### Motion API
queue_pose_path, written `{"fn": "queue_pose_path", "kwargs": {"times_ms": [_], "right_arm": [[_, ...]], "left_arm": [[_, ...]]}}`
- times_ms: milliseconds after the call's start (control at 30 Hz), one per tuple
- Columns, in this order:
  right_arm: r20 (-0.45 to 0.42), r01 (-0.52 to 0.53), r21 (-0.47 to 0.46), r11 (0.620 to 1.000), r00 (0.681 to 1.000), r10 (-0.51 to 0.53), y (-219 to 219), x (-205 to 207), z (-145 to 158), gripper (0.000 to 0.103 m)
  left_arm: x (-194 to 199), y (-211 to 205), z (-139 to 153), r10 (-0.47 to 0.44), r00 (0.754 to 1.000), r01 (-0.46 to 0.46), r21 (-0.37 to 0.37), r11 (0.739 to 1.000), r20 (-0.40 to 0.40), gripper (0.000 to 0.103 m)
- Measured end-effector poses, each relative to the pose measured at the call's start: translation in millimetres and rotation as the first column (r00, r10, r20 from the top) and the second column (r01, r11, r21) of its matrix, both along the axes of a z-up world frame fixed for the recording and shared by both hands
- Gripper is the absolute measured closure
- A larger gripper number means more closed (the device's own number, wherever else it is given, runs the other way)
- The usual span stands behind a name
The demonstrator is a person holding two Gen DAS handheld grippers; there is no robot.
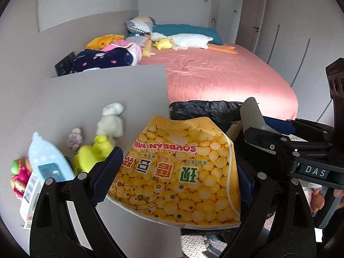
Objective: Collect trash
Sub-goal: 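Carry both items over the black trash bin and open both tools to drop them, then move both open tools back over the table items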
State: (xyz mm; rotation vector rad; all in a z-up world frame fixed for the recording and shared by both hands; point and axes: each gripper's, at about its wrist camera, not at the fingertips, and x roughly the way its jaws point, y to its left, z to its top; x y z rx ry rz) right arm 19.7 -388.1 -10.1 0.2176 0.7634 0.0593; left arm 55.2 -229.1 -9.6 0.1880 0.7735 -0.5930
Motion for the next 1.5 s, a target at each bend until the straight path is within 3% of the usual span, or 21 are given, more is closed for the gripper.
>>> {"fn": "queue_pose_path", "kwargs": {"times_ms": [867,900,933,1000,1500], "right_arm": [[-0.018,0.195,-0.009,0.981,0.981,-0.195,-81.6,-13.5,2.4,0.053],[-0.023,0.199,-0.015,0.98,0.98,-0.2,-83.7,-12.8,3.0,0.051],[-0.023,0.211,-0.02,0.977,0.977,-0.211,-85.8,-12.8,4.0,0.041],[-0.01,0.249,-0.026,0.968,0.968,-0.249,-90.7,-15.2,6.5,0.023],[0.005,0.252,-0.027,0.967,0.968,-0.252,-89.8,-17.8,10.0,0.022]], "left_arm": [[12.0,-80.1,-10.6,-0.129,0.99,0.129,0.0,0.992,-0.053,0.012],[13.9,-82.3,-11.1,-0.132,0.989,0.133,0.001,0.991,-0.062,0.011],[15.7,-83.3,-11.3,-0.124,0.99,0.125,0.009,0.992,-0.064,0.006],[18.0,-86.6,-11.7,-0.094,0.994,0.096,0.033,0.995,-0.059,0.006],[18.5,-84.8,-12.8,-0.084,0.994,0.087,0.025,0.996,-0.076,0.006]]}}
